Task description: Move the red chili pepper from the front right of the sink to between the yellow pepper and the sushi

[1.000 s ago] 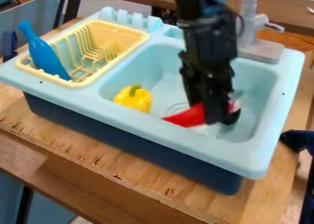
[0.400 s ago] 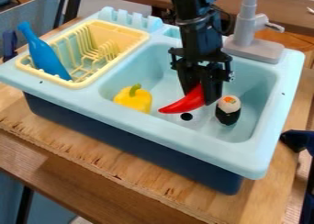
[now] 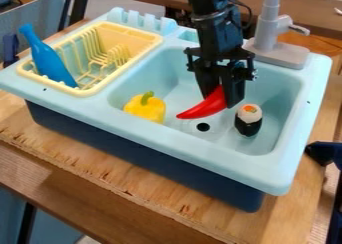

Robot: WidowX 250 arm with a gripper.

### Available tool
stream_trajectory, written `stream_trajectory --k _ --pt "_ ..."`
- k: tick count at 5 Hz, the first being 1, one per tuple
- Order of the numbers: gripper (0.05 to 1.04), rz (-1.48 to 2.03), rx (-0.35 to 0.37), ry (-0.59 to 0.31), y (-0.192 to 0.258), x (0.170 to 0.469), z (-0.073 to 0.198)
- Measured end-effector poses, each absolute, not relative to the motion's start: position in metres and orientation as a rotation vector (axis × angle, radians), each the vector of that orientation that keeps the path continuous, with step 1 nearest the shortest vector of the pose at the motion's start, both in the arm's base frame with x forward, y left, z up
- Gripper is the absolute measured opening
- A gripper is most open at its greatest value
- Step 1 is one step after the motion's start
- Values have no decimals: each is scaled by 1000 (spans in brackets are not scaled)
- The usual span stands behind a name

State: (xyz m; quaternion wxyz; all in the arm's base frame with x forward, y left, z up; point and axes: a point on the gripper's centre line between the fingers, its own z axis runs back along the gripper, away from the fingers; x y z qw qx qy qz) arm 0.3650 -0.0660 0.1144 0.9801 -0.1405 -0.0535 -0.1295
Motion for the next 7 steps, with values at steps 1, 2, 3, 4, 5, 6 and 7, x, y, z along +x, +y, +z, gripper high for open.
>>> stream_trajectory --k 1,2,3,4,5,6,7 --pt "497 -260 -258 -84 -62 368 105" --pt "497 -231 -258 -80 -55 374 102" --pt "497 -182 -262 -64 -42 382 94" --pt "577 -179 -266 -33 -41 386 86" --pt "874 -176 -265 -20 -38 386 86" --pt "1007 -186 -277 -9 -39 385 85" --pt "1002 -196 -256 -16 -37 384 90"
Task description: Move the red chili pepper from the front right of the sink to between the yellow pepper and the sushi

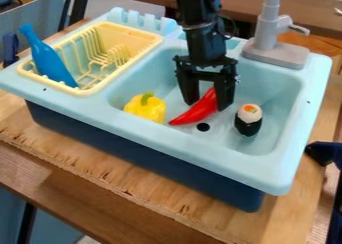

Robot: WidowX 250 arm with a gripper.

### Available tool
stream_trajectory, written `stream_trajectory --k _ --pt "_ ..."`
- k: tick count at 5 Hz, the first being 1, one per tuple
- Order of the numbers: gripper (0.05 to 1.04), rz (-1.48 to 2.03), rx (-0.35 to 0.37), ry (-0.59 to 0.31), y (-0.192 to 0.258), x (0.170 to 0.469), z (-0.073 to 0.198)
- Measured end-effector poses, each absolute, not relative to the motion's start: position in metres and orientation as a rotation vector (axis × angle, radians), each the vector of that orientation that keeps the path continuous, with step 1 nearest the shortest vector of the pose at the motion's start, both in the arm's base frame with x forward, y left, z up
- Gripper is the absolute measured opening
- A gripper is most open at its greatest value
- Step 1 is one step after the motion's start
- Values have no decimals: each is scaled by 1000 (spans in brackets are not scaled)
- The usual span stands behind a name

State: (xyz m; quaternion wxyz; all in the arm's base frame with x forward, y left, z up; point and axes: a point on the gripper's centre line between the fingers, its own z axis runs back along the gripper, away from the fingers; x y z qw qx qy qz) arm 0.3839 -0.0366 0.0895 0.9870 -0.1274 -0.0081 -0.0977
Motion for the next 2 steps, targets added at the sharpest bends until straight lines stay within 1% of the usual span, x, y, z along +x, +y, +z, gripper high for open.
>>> stream_trajectory --k 1,2 --pt "1001 -250 -70 -86 -39 367 139" --pt "1001 -234 43 -109 -44 348 160"
